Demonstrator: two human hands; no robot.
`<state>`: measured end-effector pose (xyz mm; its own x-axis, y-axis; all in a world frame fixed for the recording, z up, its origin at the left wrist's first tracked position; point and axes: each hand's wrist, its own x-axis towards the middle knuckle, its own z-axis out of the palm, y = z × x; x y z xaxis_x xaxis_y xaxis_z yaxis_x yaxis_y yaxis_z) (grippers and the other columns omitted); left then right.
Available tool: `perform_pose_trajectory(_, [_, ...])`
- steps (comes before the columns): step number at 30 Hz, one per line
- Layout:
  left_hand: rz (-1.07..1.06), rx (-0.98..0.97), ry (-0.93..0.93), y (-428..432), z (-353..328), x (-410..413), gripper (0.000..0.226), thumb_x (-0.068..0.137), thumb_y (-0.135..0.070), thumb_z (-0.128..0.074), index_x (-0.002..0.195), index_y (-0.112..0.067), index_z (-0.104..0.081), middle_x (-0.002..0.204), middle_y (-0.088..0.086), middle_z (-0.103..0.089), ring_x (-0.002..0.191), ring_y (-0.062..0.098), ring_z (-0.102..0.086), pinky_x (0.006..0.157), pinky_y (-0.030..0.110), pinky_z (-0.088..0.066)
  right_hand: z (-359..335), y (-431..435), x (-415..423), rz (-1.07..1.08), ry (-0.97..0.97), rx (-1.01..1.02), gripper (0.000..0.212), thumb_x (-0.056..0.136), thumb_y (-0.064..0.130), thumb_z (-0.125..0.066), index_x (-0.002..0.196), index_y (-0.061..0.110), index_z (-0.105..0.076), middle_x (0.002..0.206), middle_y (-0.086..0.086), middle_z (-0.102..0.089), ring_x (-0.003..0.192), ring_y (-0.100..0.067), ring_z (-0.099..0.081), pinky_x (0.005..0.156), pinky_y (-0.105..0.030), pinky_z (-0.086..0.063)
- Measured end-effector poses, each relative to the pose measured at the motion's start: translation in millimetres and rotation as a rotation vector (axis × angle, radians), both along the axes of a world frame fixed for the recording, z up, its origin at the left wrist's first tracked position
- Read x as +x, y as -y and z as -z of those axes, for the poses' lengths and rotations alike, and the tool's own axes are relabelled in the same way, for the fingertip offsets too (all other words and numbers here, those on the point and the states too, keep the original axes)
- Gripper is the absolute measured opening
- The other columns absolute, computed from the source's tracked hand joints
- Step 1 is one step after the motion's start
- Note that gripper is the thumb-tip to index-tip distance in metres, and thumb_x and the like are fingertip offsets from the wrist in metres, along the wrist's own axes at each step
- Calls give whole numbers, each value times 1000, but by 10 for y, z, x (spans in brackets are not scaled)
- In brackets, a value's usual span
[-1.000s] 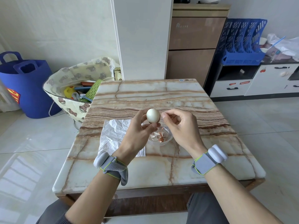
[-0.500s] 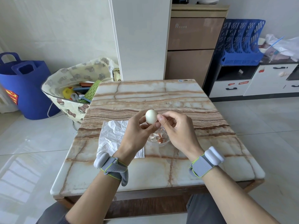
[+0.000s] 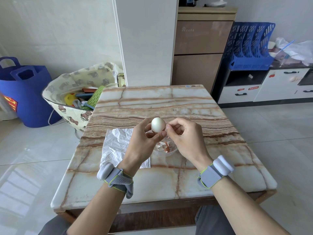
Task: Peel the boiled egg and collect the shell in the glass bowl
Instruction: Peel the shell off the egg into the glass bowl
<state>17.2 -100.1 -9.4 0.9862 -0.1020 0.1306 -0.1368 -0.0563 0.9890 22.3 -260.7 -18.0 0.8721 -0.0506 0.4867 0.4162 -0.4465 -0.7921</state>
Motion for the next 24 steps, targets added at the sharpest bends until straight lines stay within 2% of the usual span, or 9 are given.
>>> perform_pose_trajectory(6, [5,-2,-13,21,-3,4,44,89,-1,-76,130,-10,-61,107,11,-76,74,8,-70,80,30,-59,-6,1,1,14,6,-12,15,91,10,-74,77,16,-73,63,17,-68,54,-3,-61,56,-12,-45])
perform_pose_trajectory(10, [-2,-10,-18,27,-11,-5,44,91,0,-74,130,-12,-60,106,10,-75,75,9,-69,81,35,-59,-6,20,2,15,9,-15,15,90,10,-75,77,17,-72,65,14,-70,54,-4,-60,56,-17,-48])
perform_pose_trajectory(14, [-29,-21,-54,33,-7,-9,55,91,-2,-75,138,-12,-49,112,11,-73,83,16,-69,86,39,-59,-5,42,-4,12,7,-11,17,90,12,-77,76,19,-73,64,24,-68,55,0,-61,57,-11,-45])
perform_pose_trajectory(17, [-30,-25,-67,33,3,-16,46,91,-1,-74,128,-7,-47,109,9,-74,79,8,-70,85,36,-59,-9,45,-6,13,1,-14,19,90,12,-77,75,21,-72,63,28,-67,53,1,-60,55,-8,-42])
perform_pose_trajectory(22, [-38,5,-64,30,1,-20,37,93,-5,-73,122,-9,-51,109,6,-72,87,16,-70,91,45,-58,13,49,-18,10,-8,-25,14,89,5,-72,82,18,-74,65,12,-68,51,-1,-60,47,-9,-43])
perform_pose_trajectory(24, [-44,14,-58,26,-6,-28,36,94,-6,-72,124,-9,-53,115,7,-69,92,21,-71,93,46,-57,12,51,-17,16,-11,-39,13,90,7,-70,83,17,-74,65,13,-67,52,-1,-60,50,-10,-44])
